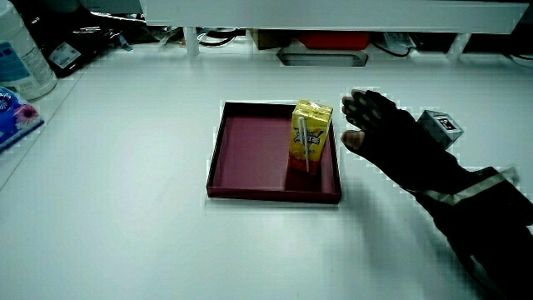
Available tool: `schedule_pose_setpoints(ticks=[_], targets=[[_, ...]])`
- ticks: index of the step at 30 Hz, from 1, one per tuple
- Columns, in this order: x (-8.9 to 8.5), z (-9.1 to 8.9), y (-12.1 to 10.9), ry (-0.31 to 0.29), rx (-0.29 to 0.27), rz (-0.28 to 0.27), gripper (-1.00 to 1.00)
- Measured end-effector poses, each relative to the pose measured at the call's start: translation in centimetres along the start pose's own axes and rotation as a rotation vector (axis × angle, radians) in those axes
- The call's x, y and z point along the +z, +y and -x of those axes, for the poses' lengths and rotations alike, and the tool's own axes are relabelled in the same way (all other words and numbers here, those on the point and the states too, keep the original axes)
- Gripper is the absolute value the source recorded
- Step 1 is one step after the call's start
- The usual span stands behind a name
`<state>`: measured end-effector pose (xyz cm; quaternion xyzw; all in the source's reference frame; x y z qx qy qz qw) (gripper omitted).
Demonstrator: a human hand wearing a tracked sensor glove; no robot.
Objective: Place ice redtea
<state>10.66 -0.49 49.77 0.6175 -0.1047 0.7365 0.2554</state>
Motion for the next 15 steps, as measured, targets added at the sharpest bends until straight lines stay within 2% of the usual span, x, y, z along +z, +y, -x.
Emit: schedule_pose_setpoints(ticks=[1,2,3,4,6,7,8,11,13,14,15], targets=[[0.1,0.4,-0.4,-0.021,-0.017,0.015,-1.00],[0.3,0.8,-0.6,-0.048,-0.008,0.035,-1.00],[0.6,0.9,-1.0,-0.077,-0.050,0.058,-1.00],[0.9,1.1,-1.4,-0.086,-0.059,0.073,-1.00],[1.3,1.9,-2.3,-0.116,-0.090,0.070,-1.00],[1.7,1.8,-2.6,-0.117,-0.061,0.084,-1.00],[2.1,1.9,-3.0,-0.158,-0.067,0.089,-1.00],[2.7,2.6,-4.3,-0.169,-0.113,0.084,-1.00],[3.3,2.8,-5.1,-0.182,-0.093,0.085,-1.00],[3.9,2.5,-5.5,-0.221,-0.093,0.079,-1.00],[4.0,2.8,-5.9,-0.205,-0.063,0.083,-1.00]])
